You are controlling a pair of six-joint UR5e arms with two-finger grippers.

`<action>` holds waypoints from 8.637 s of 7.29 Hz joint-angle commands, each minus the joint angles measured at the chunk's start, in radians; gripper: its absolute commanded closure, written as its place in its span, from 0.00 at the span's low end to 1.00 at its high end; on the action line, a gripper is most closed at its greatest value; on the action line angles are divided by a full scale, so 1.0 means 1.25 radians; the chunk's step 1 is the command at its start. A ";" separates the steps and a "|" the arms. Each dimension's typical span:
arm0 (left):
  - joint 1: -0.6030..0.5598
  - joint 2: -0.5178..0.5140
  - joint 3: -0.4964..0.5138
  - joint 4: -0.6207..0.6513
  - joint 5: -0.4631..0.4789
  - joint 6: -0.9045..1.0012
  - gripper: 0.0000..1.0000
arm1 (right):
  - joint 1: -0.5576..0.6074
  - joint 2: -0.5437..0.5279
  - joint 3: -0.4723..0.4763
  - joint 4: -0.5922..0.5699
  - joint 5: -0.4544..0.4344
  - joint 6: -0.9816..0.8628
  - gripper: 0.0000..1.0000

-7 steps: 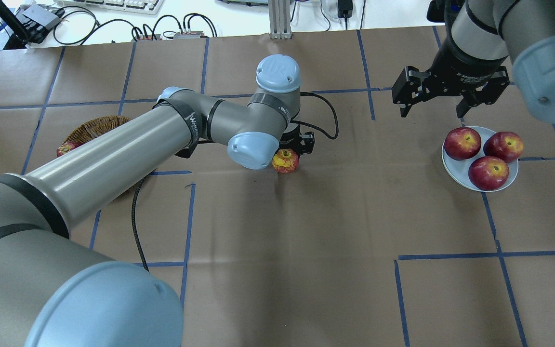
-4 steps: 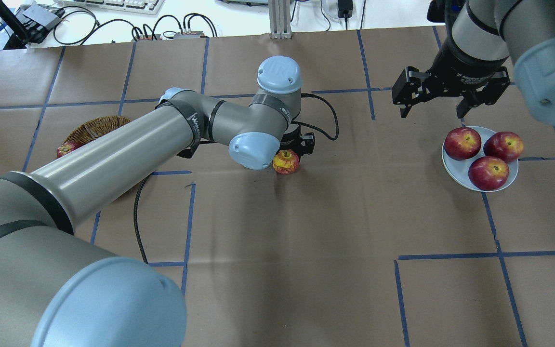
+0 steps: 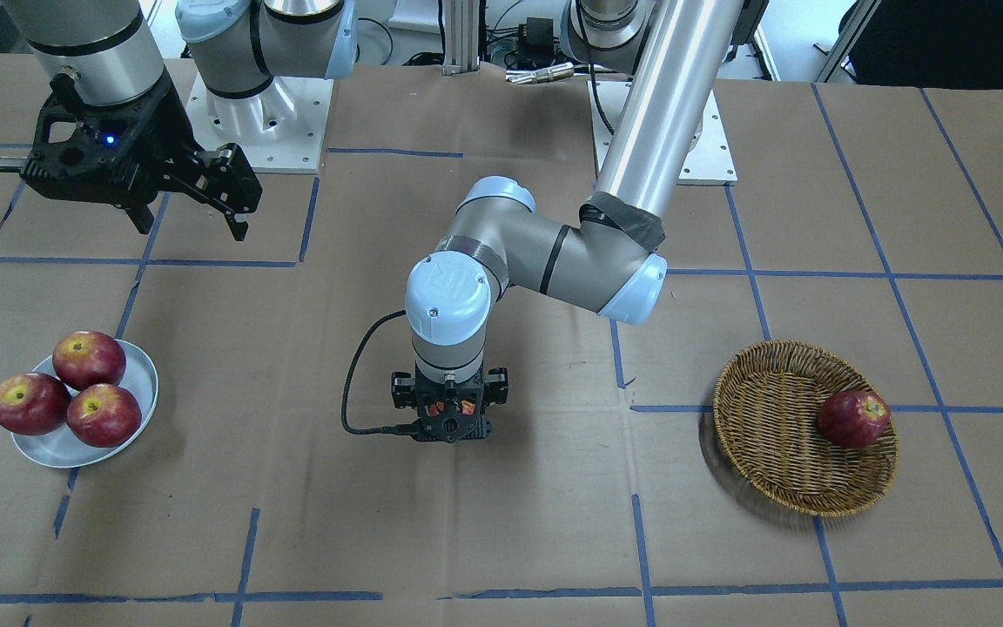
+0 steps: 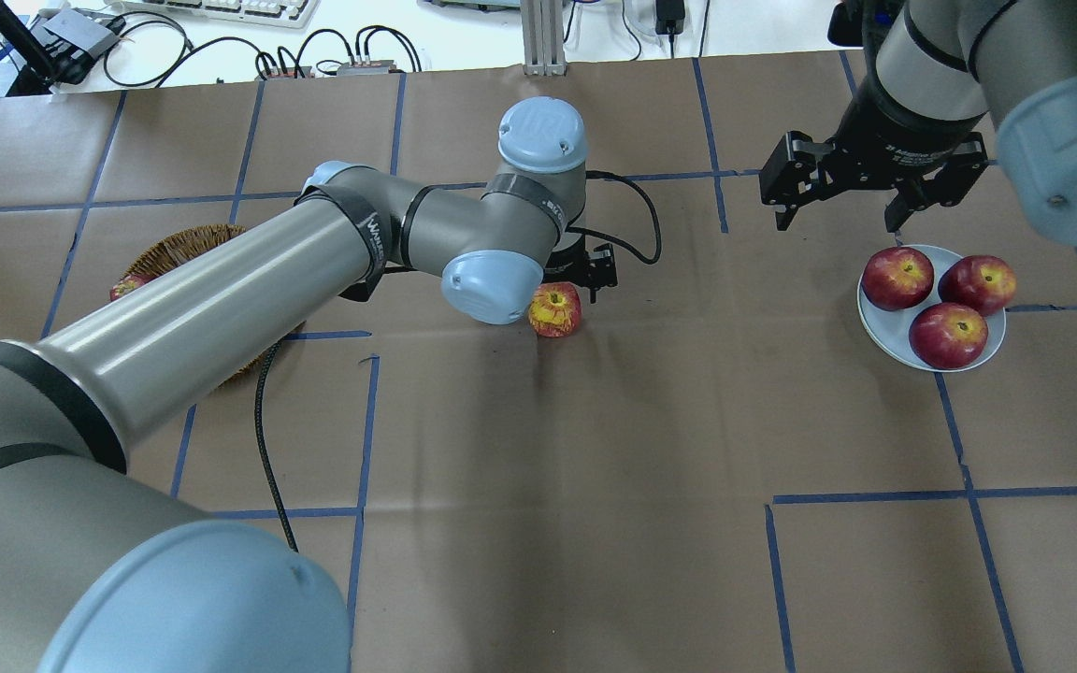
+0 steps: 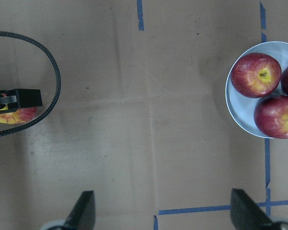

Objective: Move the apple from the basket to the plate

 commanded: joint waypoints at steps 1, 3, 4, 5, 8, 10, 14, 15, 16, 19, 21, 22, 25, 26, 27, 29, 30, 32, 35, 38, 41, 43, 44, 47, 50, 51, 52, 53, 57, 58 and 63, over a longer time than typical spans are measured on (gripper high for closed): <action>0.058 0.129 0.017 -0.139 0.003 0.095 0.01 | 0.000 -0.010 0.001 0.000 0.005 0.007 0.00; 0.163 0.295 0.020 -0.338 0.007 0.241 0.01 | 0.000 -0.021 -0.002 0.000 0.005 0.003 0.00; 0.224 0.362 0.013 -0.413 0.009 0.336 0.01 | 0.000 -0.021 -0.005 0.000 0.004 0.003 0.00; 0.272 0.410 0.005 -0.475 0.012 0.373 0.01 | 0.001 -0.023 -0.005 0.000 -0.001 0.007 0.00; 0.297 0.448 -0.006 -0.477 0.002 0.414 0.01 | 0.018 0.021 -0.021 -0.013 0.010 0.073 0.00; 0.298 0.437 -0.015 -0.477 0.008 0.435 0.01 | 0.111 0.108 -0.082 -0.024 0.007 0.143 0.00; 0.292 0.438 -0.014 -0.472 0.009 0.432 0.01 | 0.280 0.296 -0.110 -0.234 -0.004 0.314 0.00; 0.291 0.452 -0.016 -0.479 0.009 0.434 0.01 | 0.295 0.330 -0.105 -0.266 -0.004 0.342 0.00; 0.291 0.460 -0.018 -0.484 0.009 0.435 0.01 | 0.307 0.357 -0.093 -0.284 -0.002 0.341 0.00; 0.287 0.472 -0.021 -0.482 0.009 0.436 0.01 | 0.322 0.420 -0.025 -0.444 -0.004 0.345 0.00; 0.289 0.472 -0.024 -0.482 0.009 0.436 0.01 | 0.324 0.455 0.034 -0.548 -0.005 0.342 0.00; 0.289 0.473 -0.024 -0.482 0.009 0.437 0.01 | 0.324 0.470 0.048 -0.579 -0.005 0.342 0.00; 0.290 0.473 -0.027 -0.479 0.009 0.462 0.01 | 0.324 0.487 0.046 -0.617 -0.005 0.341 0.26; 0.290 0.472 -0.027 -0.478 0.012 0.462 0.01 | 0.324 0.487 0.044 -0.618 -0.005 0.341 0.33; 0.290 0.472 -0.026 -0.478 0.012 0.462 0.01 | 0.323 0.487 0.038 -0.617 -0.006 0.338 0.36; 0.290 0.473 -0.027 -0.478 0.013 0.462 0.01 | 0.311 0.464 0.004 -0.595 -0.020 0.327 0.37; 0.290 0.472 -0.027 -0.478 0.012 0.457 0.01 | 0.299 0.437 -0.025 -0.531 -0.021 0.310 0.37; 0.290 0.474 -0.027 -0.478 0.010 0.452 0.01 | 0.191 0.336 -0.039 -0.382 -0.017 0.182 0.36; 0.289 0.473 -0.027 -0.478 0.009 0.451 0.01 | -0.033 0.235 -0.017 -0.258 -0.021 -0.117 0.37; 0.289 0.473 -0.027 -0.478 0.008 0.451 0.01 | -0.261 0.217 0.027 -0.263 -0.009 -0.447 0.37; 0.289 0.473 -0.028 -0.478 0.004 0.450 0.01 | -0.303 0.252 0.087 -0.323 -0.012 -0.516 0.37; 0.289 0.474 -0.029 -0.478 0.005 0.450 0.01 | -0.304 0.258 0.137 -0.391 -0.021 -0.518 0.37; 0.289 0.474 -0.029 -0.478 0.005 0.450 0.01 | -0.311 0.258 0.145 -0.393 -0.023 -0.522 0.37; 0.289 0.474 -0.029 -0.478 0.004 0.450 0.01 | -0.326 0.263 0.160 -0.394 -0.020 -0.521 0.37; 0.289 0.473 -0.029 -0.478 0.005 0.451 0.01 | -0.326 0.273 0.158 -0.423 -0.020 -0.519 0.01; 0.289 0.474 -0.029 -0.478 0.005 0.452 0.01 | -0.326 0.273 0.152 -0.428 -0.023 -0.519 0.00; 0.290 0.473 -0.029 -0.478 0.004 0.452 0.01 | -0.326 0.265 0.139 -0.429 -0.022 -0.517 0.00; 0.289 0.473 -0.029 -0.478 0.003 0.452 0.01 | -0.323 0.256 0.112 -0.416 -0.022 -0.511 0.00; 0.289 0.473 -0.029 -0.478 0.003 0.451 0.01 | -0.276 0.221 -0.050 -0.184 -0.012 -0.472 0.00; 0.289 0.473 -0.029 -0.478 0.003 0.451 0.01 | -0.246 0.181 -0.061 -0.095 -0.012 -0.422 0.00; 0.289 0.473 -0.029 -0.478 0.003 0.451 0.01 | -0.010 0.046 -0.055 0.047 -0.011 -0.137 0.00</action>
